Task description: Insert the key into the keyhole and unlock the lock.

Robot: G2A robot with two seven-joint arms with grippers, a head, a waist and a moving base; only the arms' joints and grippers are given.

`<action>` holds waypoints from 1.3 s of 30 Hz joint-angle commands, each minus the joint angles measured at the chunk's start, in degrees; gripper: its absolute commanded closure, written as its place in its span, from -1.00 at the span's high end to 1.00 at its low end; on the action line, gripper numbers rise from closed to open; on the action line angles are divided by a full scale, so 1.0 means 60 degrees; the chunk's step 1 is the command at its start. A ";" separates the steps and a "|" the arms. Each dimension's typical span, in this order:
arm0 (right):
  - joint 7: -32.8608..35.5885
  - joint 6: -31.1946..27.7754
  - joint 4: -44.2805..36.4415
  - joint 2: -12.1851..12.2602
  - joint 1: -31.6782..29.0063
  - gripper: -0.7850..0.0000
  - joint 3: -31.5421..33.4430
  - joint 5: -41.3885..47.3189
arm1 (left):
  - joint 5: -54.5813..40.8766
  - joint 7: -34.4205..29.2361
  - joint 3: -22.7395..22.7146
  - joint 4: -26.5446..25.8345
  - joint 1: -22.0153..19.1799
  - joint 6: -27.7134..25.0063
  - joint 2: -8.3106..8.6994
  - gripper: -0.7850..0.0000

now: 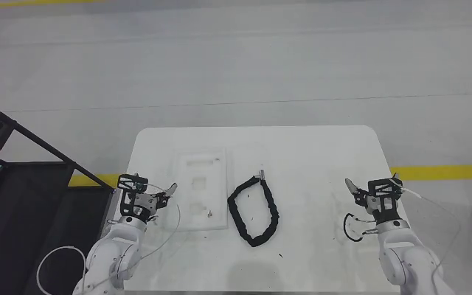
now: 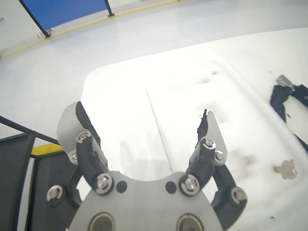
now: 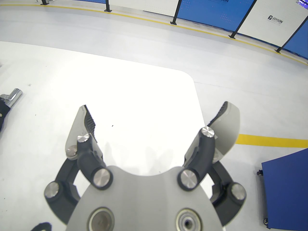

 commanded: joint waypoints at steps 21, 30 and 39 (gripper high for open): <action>0.0000 0.0000 0.0000 0.0000 0.0000 1.00 0.0000 0.0000 | -0.6170 -1.0276 -0.1272 -0.2985 -0.0850 -0.0237 0.0486 1.00; 0.0000 0.0000 0.0000 0.0000 0.0000 1.00 0.0000 0.0000 | -0.5545 -1.1173 0.0465 -0.2191 -0.2459 0.1052 0.0545 1.00; 0.0000 0.0000 0.0000 0.0000 0.0000 1.00 0.0000 0.0000 | -0.4989 -1.1428 0.1913 -0.1221 -0.3853 0.1746 0.0533 1.00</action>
